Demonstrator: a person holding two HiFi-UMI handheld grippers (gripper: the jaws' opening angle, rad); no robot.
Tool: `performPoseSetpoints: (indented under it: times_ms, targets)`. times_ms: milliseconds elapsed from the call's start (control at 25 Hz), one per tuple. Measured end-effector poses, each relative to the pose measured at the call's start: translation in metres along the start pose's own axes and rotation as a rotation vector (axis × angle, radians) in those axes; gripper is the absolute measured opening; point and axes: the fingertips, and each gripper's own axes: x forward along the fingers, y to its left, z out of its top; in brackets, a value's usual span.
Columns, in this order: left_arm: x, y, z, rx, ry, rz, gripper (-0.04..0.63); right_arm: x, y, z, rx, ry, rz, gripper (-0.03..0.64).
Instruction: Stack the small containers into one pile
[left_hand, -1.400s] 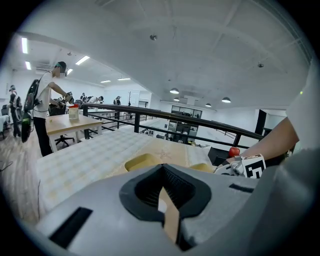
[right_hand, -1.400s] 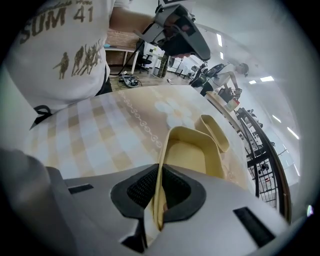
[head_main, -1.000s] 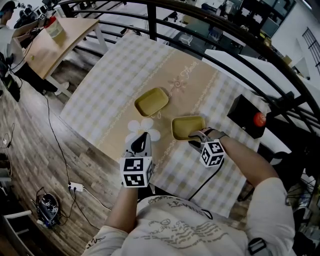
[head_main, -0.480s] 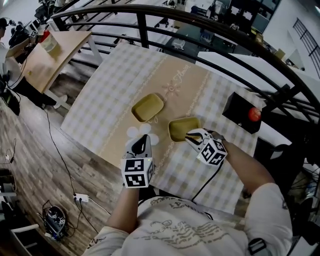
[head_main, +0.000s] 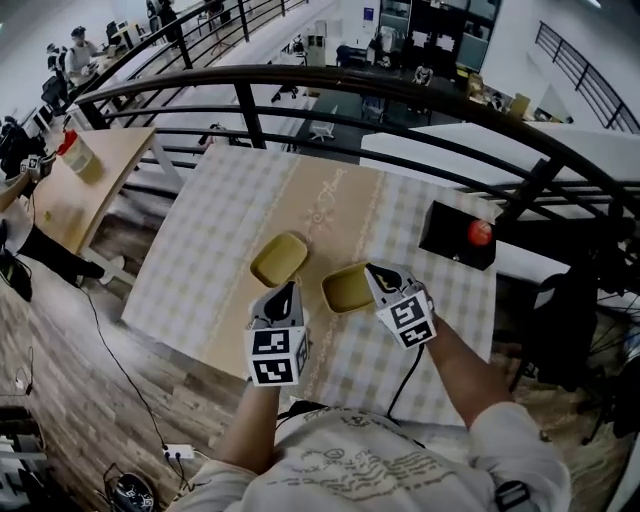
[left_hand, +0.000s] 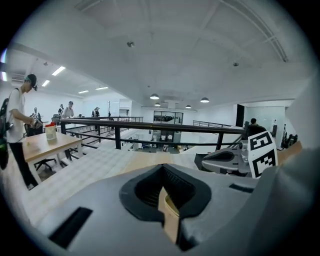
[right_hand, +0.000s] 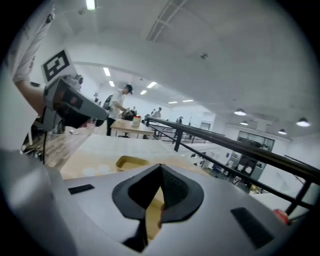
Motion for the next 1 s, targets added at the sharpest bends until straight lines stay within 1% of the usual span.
performPoseSetpoints:
  times_ms: [240,360,440,520,680,880,1000]
  targets:
    - [0.003,-0.013,0.034,0.031,-0.087,-0.090,0.006,-0.048,-0.031,0.070,0.138,-0.170,-0.304,0.002]
    - [0.004,-0.017,0.043,0.043,-0.122,-0.132,0.006,-0.074,-0.045,0.088,0.217,-0.236,-0.450,0.002]
    - [0.005,-0.017,0.047,0.045,-0.138,-0.156,0.006,-0.087,-0.048,0.089,0.244,-0.251,-0.518,0.002]
    - [0.007,-0.014,0.048,0.047,-0.148,-0.175,0.006,-0.092,-0.048,0.086,0.252,-0.247,-0.556,0.002]
    - [0.012,-0.009,0.047,0.052,-0.145,-0.196,0.006,-0.094,-0.046,0.077,0.272,-0.229,-0.593,0.002]
    - [0.024,0.005,0.042,0.068,-0.114,-0.212,0.006,-0.091,-0.040,0.079,0.270,-0.224,-0.612,0.002]
    - [0.036,0.022,0.034,0.091,-0.089,-0.203,0.006,-0.085,-0.033,0.075,0.273,-0.207,-0.615,0.003]
